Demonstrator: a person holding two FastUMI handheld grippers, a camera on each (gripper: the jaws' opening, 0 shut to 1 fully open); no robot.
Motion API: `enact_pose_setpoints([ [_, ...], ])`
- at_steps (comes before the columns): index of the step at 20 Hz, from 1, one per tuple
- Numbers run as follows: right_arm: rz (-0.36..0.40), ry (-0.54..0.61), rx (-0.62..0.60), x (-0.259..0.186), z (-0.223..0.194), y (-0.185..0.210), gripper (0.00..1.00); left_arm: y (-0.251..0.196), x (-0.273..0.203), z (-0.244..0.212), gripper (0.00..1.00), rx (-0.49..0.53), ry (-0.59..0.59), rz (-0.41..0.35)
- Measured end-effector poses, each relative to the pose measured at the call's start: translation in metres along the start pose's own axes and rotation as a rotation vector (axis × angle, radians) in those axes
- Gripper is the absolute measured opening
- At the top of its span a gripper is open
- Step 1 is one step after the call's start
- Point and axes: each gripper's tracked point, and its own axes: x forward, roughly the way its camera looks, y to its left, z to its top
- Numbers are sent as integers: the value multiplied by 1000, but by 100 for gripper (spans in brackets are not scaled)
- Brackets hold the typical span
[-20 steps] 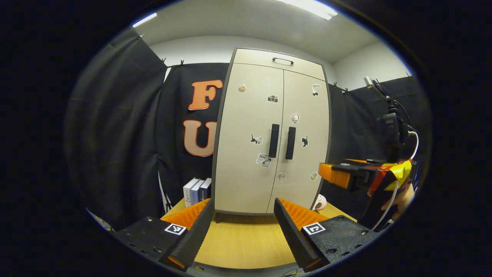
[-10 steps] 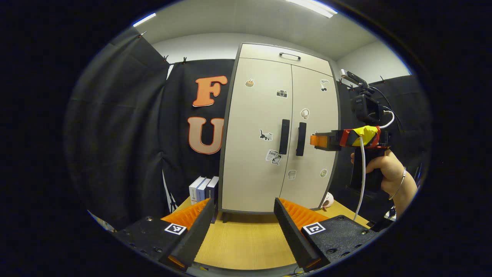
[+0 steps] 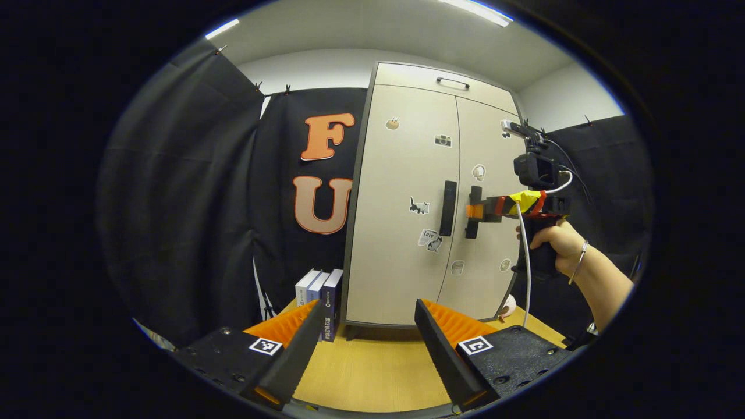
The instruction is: Open the right door of the double-door shoe cabinet with the right hand, and open the left door with the left hand.
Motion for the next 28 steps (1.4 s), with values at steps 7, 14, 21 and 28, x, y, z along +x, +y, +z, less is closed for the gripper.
enact_pose_setpoints([
  [7, -5, 29, 42, 29, -8, 4, 77, 15, 7, 1, 95, 8, 0, 34],
  [14, 23, 60, 70, 38, -18, 7, 40, 22, 2, 0, 95, 8, 8, 43],
  [21, 65, 89, 102, 24, -21, 7, 22, 32, -15, 11, 95, 34, -2, 60],
  [28, 67, 116, 144, -5, -20, -1, 22, 16, -37, 16, 94, 33, -12, 30],
])
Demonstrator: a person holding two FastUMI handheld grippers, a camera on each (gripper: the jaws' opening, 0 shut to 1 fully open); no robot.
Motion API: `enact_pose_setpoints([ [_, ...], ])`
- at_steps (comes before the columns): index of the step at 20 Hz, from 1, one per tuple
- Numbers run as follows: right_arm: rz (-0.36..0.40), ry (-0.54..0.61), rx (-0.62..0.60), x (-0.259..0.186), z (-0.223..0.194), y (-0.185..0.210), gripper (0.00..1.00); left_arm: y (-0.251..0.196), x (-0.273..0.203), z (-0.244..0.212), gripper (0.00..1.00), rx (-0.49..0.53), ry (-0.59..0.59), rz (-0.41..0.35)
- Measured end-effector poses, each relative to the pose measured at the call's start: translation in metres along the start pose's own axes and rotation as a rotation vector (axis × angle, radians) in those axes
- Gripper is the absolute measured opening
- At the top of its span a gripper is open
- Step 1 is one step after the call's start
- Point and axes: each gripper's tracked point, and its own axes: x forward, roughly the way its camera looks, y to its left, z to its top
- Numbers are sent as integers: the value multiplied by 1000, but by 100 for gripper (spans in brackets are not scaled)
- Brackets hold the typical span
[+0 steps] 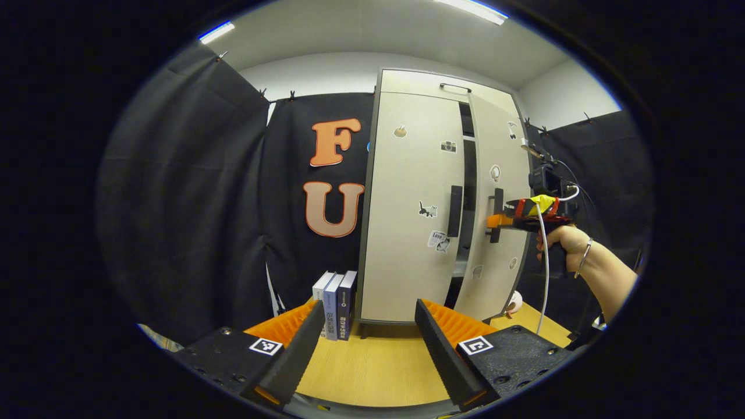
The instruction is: Open the right door of the double-door shoe cabinet with the right hand, and open the left door with the left hand.
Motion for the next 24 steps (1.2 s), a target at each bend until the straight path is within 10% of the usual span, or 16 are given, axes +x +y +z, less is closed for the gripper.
enact_pose_setpoints([
  [2, 3, 2, 38, -4, 0, 0, 8, -4, -8, 4, 95, -12, -6, 2],
  [24, 30, -27, -34, -51, 11, -52, 7, -83, -30, 18, 95, -6, -33, 82],
])
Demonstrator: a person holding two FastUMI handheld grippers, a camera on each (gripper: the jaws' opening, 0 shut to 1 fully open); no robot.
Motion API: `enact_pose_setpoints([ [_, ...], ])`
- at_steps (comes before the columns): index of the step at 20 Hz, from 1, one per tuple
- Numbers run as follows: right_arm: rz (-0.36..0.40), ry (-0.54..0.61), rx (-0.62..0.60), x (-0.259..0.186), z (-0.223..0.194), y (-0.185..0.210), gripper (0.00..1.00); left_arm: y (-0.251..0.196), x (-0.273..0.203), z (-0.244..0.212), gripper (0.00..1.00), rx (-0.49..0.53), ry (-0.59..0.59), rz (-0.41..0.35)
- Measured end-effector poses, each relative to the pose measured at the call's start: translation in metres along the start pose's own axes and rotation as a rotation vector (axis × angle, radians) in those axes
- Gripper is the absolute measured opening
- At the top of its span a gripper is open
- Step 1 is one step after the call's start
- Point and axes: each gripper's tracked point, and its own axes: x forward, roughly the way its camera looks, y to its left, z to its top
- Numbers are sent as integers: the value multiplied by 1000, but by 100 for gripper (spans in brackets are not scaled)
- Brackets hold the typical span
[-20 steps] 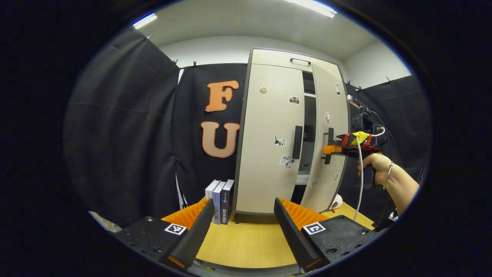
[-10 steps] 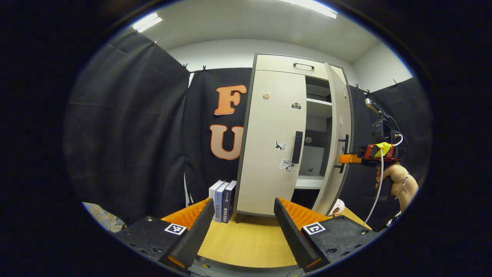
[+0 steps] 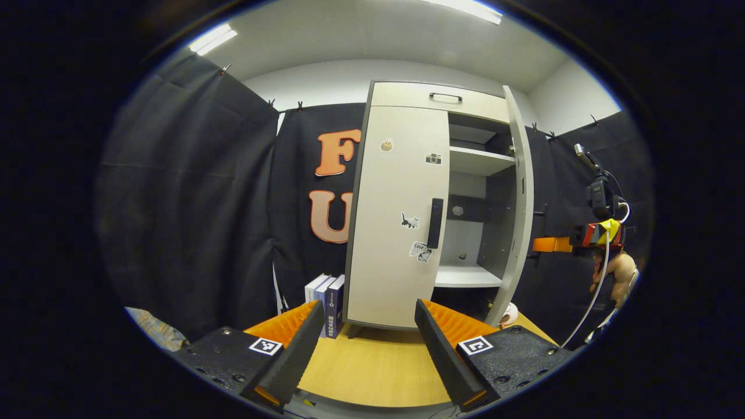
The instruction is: Open the right door of the double-door shoe cabinet with the right hand, and open the left door with the left hand.
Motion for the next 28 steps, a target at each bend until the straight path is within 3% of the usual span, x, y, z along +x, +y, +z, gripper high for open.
enact_pose_setpoints([
  [6, -23, -27, -8, -1, 4, -10, 7, -20, 5, 6, 95, 16, 3, -20],
  [9, -14, -21, 50, -3, 3, -5, 7, -35, 14, 24, 92, 27, -14, -50],
  [11, -19, -28, 32, -3, 4, -10, 7, -47, 19, 31, 96, 17, -20, -73],
  [13, -41, -34, -1, -3, 6, -17, 7, -54, 26, 35, 94, 5, -21, -89],
  [28, -161, -46, 2, -14, 9, -61, 7, -72, 71, 40, 95, 34, -12, -76],
])
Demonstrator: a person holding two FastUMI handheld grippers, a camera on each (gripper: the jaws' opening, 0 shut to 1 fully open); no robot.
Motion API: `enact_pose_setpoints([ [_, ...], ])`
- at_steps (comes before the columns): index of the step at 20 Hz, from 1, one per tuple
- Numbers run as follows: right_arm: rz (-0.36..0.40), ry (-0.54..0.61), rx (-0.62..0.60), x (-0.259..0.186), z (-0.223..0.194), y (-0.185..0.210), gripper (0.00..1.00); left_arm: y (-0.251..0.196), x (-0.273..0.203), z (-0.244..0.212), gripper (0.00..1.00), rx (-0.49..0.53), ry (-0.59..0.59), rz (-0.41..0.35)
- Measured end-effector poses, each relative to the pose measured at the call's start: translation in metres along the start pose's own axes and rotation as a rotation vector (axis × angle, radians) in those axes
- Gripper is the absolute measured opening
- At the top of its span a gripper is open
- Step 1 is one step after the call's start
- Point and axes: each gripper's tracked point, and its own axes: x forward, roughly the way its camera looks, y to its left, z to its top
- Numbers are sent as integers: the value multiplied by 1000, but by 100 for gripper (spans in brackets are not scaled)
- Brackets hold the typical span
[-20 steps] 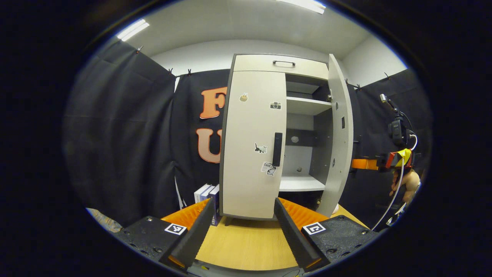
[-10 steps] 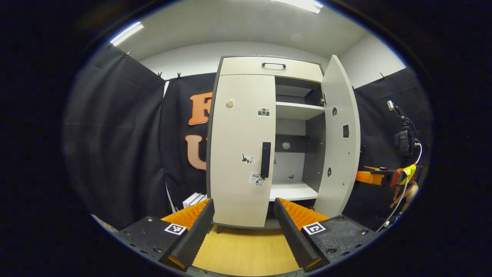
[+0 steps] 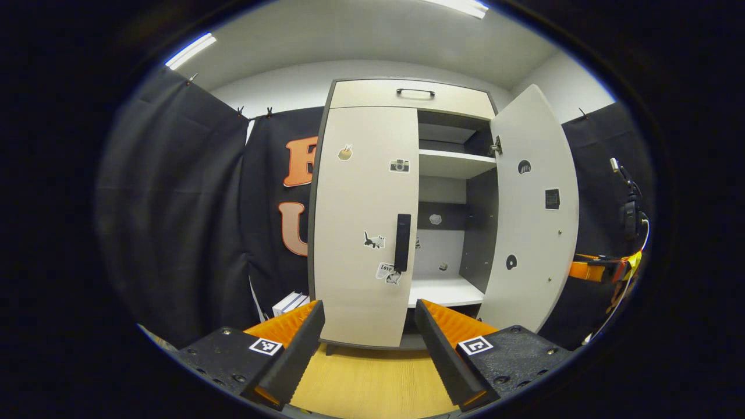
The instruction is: Open the right door of the double-door shoe cabinet with the right hand, and open the left door with the left hand.
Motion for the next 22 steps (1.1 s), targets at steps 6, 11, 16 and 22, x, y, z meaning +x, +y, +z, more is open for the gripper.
enact_pose_setpoints([
  [6, -13, -9, -9, -5, -3, -6, 7, -14, 35, 9, 95, 44, -20, -9],
  [11, -39, -18, -11, -10, -1, -12, 9, -34, 74, 14, 92, 64, -14, -49],
  [16, -20, -14, 19, -20, -2, -8, 76, -43, 116, 16, 95, 43, -6, -61],
  [22, -20, -15, 41, -24, -5, -11, 99, -48, 166, 23, 95, 69, -18, -57],
])
